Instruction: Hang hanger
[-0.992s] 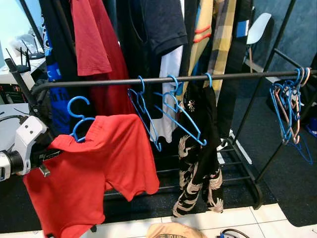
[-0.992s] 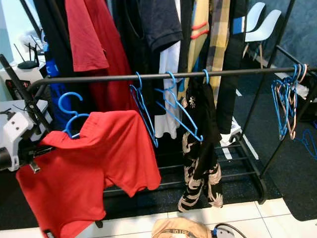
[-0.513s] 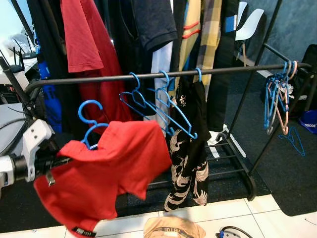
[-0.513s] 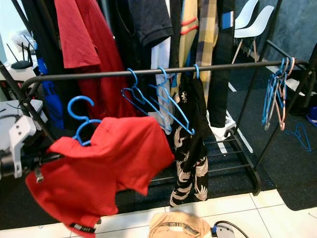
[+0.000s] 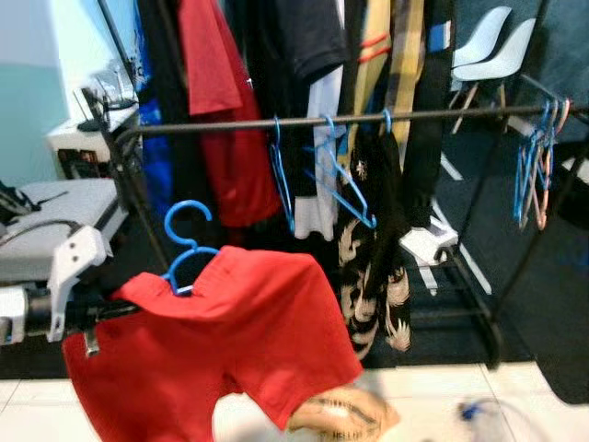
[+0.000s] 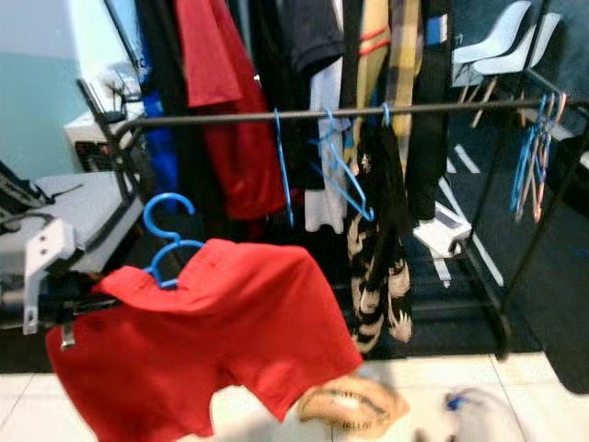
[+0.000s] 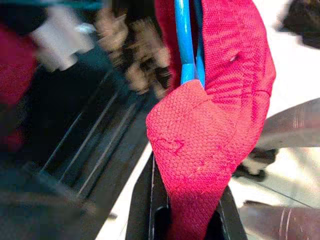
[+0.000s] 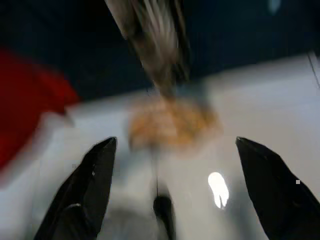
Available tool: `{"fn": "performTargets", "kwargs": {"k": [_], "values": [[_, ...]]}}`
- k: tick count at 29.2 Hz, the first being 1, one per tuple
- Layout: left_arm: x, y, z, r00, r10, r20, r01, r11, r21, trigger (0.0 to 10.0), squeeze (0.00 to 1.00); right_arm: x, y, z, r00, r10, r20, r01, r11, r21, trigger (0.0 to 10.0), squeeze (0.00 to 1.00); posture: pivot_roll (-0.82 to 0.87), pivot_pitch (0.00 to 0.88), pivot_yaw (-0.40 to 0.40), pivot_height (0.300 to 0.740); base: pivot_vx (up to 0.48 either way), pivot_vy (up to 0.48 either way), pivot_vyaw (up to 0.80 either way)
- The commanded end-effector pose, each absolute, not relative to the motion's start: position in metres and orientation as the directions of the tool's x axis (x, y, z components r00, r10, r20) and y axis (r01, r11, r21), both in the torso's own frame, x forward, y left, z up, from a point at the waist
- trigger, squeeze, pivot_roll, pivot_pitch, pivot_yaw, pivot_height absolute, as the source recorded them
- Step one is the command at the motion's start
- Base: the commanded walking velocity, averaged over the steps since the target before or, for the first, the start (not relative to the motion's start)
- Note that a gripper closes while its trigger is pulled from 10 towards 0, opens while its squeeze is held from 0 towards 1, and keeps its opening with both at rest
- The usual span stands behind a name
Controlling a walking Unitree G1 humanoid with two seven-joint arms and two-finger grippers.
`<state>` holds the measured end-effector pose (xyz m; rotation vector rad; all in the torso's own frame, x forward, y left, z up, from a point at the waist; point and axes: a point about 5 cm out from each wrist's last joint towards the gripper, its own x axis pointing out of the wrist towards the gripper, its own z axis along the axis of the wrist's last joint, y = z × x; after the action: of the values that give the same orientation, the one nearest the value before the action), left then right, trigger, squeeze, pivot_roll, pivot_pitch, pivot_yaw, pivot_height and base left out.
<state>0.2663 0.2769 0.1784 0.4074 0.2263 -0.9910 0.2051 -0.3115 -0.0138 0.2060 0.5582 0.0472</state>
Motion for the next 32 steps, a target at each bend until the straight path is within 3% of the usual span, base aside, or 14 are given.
{"fn": "performTargets", "kwargs": {"k": [1, 6, 8, 9, 10, 13, 14, 15, 17, 19, 24, 25, 28, 32], "values": [[0.269, 0.271, 0.184, 0.516, -0.784, -0.345, 0.856, 0.461, 0.232, 10.0, 0.0, 0.201, -0.301, -0.019, 0.854, 0.166, -0.492, -0.022, 0.958, 0.285, 10.0, 0.0, -0.06, 0.0, 0.026, 0.74, -0.409, 0.0, 0.0], [0.277, 0.259, 0.192, 0.486, -0.818, -0.306, 0.871, 0.426, 0.244, 10.0, 0.0, 0.225, -0.31, 0.016, 0.924, 0.244, -0.294, -0.144, 0.935, 0.324, 10.0, 0.03, -0.07, 0.0, 0.035, 0.74, -0.327, 0.0, 0.0], [0.277, 0.259, 0.192, 0.486, -0.818, -0.306, 0.871, 0.426, 0.244, 10.0, 0.0, 0.225, -0.31, 0.016, 0.924, 0.244, -0.294, -0.144, 0.935, 0.324, 10.0, 0.03, -0.07, 0.0, 0.035, 0.74, 0.0, 0.0, 0.0], [0.283, 0.253, 0.197, 0.487, -0.832, -0.266, 0.868, 0.428, 0.253, 10.0, 0.0, 0.236, -0.314, 0.038, 0.943, 0.288, -0.165, -0.218, 0.912, 0.347, 10.0, 1.0, -0.07, 0.0, 0.035, 0.74, 0.0, 0.0, 0.0], [0.289, 0.246, 0.205, 0.471, -0.853, -0.227, 0.873, 0.411, 0.263, 10.0, 0.0, 0.243, -0.317, 0.072, 0.923, 0.384, 0.002, -0.36, 0.864, 0.352, 10.0, 1.0, -0.07, 0.0, 0.039, 0.74, 0.0, 0.0, 0.0], [0.293, 0.241, 0.21, 0.452, -0.869, -0.204, 0.879, 0.394, 0.268, 10.0, 0.0, 0.243, -0.316, 0.1, 0.87, 0.477, 0.122, -0.489, 0.807, 0.331, 10.0, 1.0, -0.07, 0.0, 0.041, 0.74, 0.0, 0.0, 0.0], [0.294, 0.239, 0.215, 0.43, -0.882, -0.194, 0.887, 0.374, 0.27, 10.0, 0.0, 0.239, -0.314, 0.126, 0.792, 0.572, 0.213, -0.61, 0.735, 0.295, 10.0, 1.0, -0.07, 0.0, 0.042, 0.74, 0.0, 0.0, 0.0], [0.294, 0.239, 0.215, 0.43, -0.882, -0.194, 0.887, 0.374, 0.27, 10.0, 0.0, 0.239, -0.314, 0.126, 0.792, 0.572, 0.213, -0.61, 0.735, 0.295, 10.0, 1.0, -0.07, 0.0, 0.042, 0.74, 0.0, 0.0, 0.0], [0.294, 0.238, 0.223, 0.395, -0.898, -0.194, 0.901, 0.338, 0.271, 10.0, 0.0, 0.229, -0.311, 0.166, 0.643, 0.713, 0.28, -0.765, 0.615, 0.189, 10.0, 1.0, -0.07, 0.0, 0.046, 0.74, 0.0, 0.0, 0.0], [0.294, 0.237, 0.227, 0.377, -0.906, -0.192, 0.907, 0.319, 0.274, 10.0, 0.0, 0.227, -0.31, 0.182, 0.586, 0.76, 0.281, -0.808, 0.575, 0.13, 10.0, 1.0, -0.07, 0.0, 0.044, 0.74, 0.0, 0.0, 0.0], [0.293, 0.235, 0.23, 0.355, -0.915, -0.193, 0.914, 0.296, 0.276, 10.0, 0.0, 0.226, -0.307, 0.194, 0.542, 0.797, 0.265, -0.836, 0.542, 0.082, 10.0, 1.0, -0.07, 0.0, 0.042, 0.74, 0.0, 0.0, 0.0], [0.292, 0.233, 0.233, 0.334, -0.922, -0.195, 0.92, 0.274, 0.281, 10.0, 0.0, 0.227, -0.302, 0.203, 0.495, 0.834, 0.244, -0.864, 0.502, 0.041, 10.0, 0.0, -0.07, 0.0, 0.042, 0.74, 0.0, 0.0, 0.0], [0.292, 0.227, 0.236, 0.298, -0.934, -0.199, 0.927, 0.233, 0.293, 10.0, 0.0, 0.233, -0.288, 0.217, 0.425, 0.88, 0.209, -0.899, 0.438, -0.018, 10.0, 0.0, -0.07, 0.0, 0.036, 0.74, 0.0, 0.0, 0.0], [0.291, 0.225, 0.238, 0.283, -0.939, -0.198, 0.93, 0.218, 0.297, 10.0, 0.0, 0.235, -0.283, 0.221, 0.414, 0.891, 0.189, -0.904, 0.426, -0.027, 10.0, 0.0, -0.07, 0.0, 0.034, 0.74, 0.0, 0.0, 0.0]]}}
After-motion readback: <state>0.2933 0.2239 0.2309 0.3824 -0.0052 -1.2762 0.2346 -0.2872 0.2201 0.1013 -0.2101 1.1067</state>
